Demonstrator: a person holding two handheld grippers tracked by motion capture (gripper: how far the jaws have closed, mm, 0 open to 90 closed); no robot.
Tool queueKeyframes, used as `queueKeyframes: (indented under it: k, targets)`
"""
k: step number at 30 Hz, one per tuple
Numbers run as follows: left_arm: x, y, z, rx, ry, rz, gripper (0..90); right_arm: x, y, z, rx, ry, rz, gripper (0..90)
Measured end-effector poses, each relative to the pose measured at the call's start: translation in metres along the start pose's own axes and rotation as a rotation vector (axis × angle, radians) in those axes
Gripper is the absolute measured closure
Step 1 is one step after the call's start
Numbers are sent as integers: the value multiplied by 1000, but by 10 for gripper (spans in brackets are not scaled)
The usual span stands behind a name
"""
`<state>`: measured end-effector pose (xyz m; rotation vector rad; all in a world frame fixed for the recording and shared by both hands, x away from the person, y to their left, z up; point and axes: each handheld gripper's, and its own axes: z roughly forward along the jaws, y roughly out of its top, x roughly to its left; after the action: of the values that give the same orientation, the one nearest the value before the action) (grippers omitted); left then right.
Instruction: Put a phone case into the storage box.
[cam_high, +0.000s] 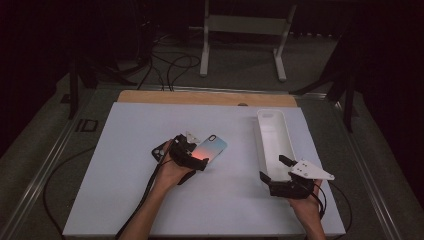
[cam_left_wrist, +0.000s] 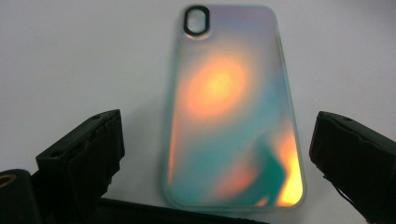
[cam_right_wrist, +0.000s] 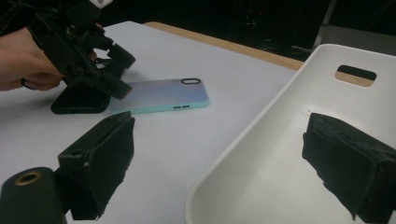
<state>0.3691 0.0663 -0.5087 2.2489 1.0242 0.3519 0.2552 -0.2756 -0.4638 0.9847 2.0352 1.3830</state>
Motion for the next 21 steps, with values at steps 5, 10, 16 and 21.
queueKeyframes:
  k: [5, 10, 16, 21]
  targets:
    - [-5, -2, 8, 34, -4, 17, 34, 0, 0, 0, 0, -2, 0, 91]
    - [-8, -3, 16, 61, 11, 22, 38, 0, 0, 2, -2, 3, -6, 91]
    - [-6, -4, 15, 80, -13, 21, 93, 1, 0, 3, 5, 1, -2, 92]
    - [-5, -2, 16, 90, -13, 21, 106, 1, 1, 3, 1, 2, -7, 91]
